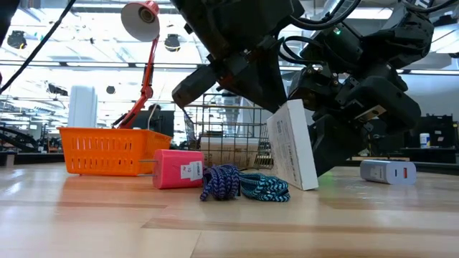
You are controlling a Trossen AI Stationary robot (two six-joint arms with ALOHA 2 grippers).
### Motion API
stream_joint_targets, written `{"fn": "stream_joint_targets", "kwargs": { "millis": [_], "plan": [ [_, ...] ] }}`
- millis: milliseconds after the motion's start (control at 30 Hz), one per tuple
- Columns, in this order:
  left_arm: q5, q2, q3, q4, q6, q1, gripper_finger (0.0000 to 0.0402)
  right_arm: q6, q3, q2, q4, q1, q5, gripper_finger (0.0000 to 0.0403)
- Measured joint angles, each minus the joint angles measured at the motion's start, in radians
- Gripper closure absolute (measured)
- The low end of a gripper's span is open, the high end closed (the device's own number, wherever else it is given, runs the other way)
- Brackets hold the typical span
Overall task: Pick and place items into bin
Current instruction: Put the card reader box into the wire basket
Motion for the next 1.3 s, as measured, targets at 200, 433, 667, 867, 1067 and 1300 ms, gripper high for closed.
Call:
{"fn": "stream_joint_targets", "kwargs": {
  "millis": [200,433,667,867,1067,1300],
  "plan": [
    [0.001,0.000,0.000,0.001,0.008,0.005,0.0346,0.000,0.000,0.000,0.000,0.000,0.000,0.0403],
    [0.000,0.000,0.000,0.002,0.039,0.006,0.0346,0.000,0.000,0.000,-0.001,0.000,0.000,0.0403],
    [0.000,0.002,-0.001,0.040,0.040,0.007,0.0346,0.000,0.000,0.000,-0.001,0.000,0.000,0.0403],
    [0.009,0.002,-0.002,0.050,0.040,0.008,0.0346,0.000,0.000,0.000,-0.003,0.000,-0.001,0.0403],
    [0.012,0.002,-0.002,0.056,0.042,0.008,0.0346,0.000,0.000,0.000,-0.003,0.000,0.000,0.0403],
    [0.019,0.003,-0.002,0.091,0.049,0.007,0.0346,0.000,0.000,0.000,-0.003,0.000,0.000,0.0403]
  ]
}}
